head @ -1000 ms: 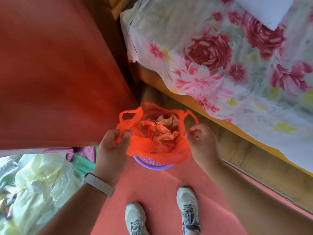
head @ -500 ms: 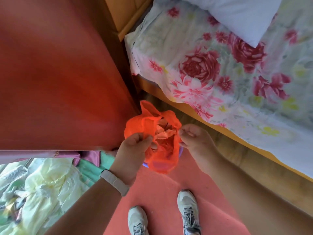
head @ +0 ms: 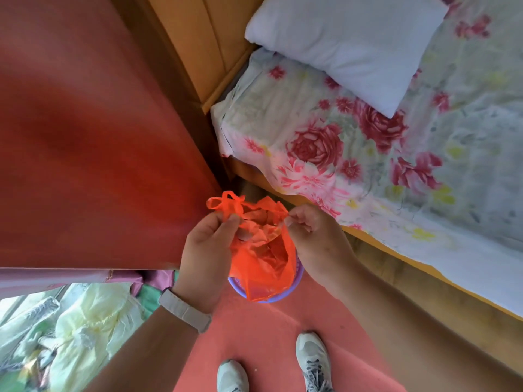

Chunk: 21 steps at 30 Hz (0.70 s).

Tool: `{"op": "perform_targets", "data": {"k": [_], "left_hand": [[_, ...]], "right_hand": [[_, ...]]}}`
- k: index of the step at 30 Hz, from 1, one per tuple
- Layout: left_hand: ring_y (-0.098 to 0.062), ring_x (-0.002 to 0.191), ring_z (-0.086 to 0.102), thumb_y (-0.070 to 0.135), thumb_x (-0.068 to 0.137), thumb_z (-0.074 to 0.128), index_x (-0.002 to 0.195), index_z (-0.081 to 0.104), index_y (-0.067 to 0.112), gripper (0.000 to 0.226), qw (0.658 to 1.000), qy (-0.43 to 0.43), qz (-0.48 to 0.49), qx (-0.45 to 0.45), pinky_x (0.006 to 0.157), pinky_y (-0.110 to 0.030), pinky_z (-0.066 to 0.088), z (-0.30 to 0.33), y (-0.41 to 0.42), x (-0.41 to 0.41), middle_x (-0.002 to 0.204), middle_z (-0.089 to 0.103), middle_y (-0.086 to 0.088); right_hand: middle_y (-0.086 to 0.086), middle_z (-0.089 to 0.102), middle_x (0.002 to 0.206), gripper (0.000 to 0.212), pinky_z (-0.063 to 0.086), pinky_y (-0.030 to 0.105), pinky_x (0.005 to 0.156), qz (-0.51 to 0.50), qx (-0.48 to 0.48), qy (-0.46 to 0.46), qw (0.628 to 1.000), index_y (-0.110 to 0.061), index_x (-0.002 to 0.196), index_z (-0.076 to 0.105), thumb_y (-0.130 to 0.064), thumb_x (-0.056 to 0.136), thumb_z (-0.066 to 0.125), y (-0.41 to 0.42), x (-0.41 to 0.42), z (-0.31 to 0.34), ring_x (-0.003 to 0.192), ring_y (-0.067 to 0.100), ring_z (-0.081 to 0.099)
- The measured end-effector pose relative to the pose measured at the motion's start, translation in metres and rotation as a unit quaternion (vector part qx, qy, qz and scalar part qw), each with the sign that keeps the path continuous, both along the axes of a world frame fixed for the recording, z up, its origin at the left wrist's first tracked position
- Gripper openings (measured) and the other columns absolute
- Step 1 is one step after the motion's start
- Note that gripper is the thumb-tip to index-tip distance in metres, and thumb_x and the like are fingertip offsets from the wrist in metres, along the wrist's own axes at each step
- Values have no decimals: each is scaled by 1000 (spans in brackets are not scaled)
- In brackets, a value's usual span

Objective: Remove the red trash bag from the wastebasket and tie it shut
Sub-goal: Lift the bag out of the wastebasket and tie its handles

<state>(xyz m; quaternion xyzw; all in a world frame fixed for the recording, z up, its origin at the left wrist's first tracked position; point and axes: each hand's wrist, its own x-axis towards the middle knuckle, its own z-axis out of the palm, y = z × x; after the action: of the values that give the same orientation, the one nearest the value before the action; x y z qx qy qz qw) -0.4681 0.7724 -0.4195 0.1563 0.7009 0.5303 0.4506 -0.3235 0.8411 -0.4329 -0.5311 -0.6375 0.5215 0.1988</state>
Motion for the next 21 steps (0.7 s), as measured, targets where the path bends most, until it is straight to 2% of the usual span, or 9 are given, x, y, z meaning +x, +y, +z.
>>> {"op": "perform_targets", "data": {"k": [5,9,11,13,16,18,19,21], "left_hand": [[-18,61,50,20,91,56,67,65,14,26,994,104,-34,27,61,-33,40,65,-7,-11,67,65,-6],[-18,59,43,23,89,59,73,62,8,22,988,141,-34,51,55,-30,35,118,-12,-15,63,54,-8],[-16,60,46,30,85,62,74,64,14,19,984,160,-38,62,59,-33,37,145,-14,-19,66,57,-6],[-15,70,55,35,79,61,77,67,20,17,977,193,-37,84,69,-34,44,172,-16,-22,80,65,-3],[-7,99,59,29,79,60,81,69,17,15,952,270,-62,130,89,-20,43,215,-17,-25,105,64,-2],[-4,112,55,28,80,59,83,70,16,17,949,257,-85,158,96,-22,40,244,-15,-26,117,61,2],[-3,115,54,29,81,59,83,70,16,17,951,236,-95,174,98,-24,39,259,-15,-26,122,60,5],[-2,120,52,30,81,60,79,72,15,19,951,189,-119,216,99,-27,38,295,-14,-28,125,60,8]], "right_hand": [[-11,64,81,19,38,10,63,13,46,-21,999,-28,78,56,-19,94,54,5,2,66,77,-1,57],[-6,61,79,17,35,5,53,18,68,-17,997,-28,80,55,-20,95,54,4,2,123,65,-4,55],[-3,63,94,10,34,2,62,12,83,-14,996,-25,87,58,-20,95,55,2,4,151,81,0,56],[-6,62,110,6,31,-1,72,10,91,-5,996,-24,91,59,-20,94,56,-1,6,179,99,4,54],[-14,58,120,11,30,0,80,23,86,24,996,-26,86,58,-19,95,56,-5,10,225,111,1,50],[-27,59,111,15,34,11,80,25,79,57,995,-24,81,58,-17,94,56,-9,12,257,104,-7,52],[-31,61,97,16,36,17,77,26,75,71,994,-23,80,59,-15,94,56,-11,13,272,94,-12,53],[-30,64,80,16,39,24,72,31,86,92,992,-20,80,60,-14,94,56,-14,15,304,76,-8,55]]}}
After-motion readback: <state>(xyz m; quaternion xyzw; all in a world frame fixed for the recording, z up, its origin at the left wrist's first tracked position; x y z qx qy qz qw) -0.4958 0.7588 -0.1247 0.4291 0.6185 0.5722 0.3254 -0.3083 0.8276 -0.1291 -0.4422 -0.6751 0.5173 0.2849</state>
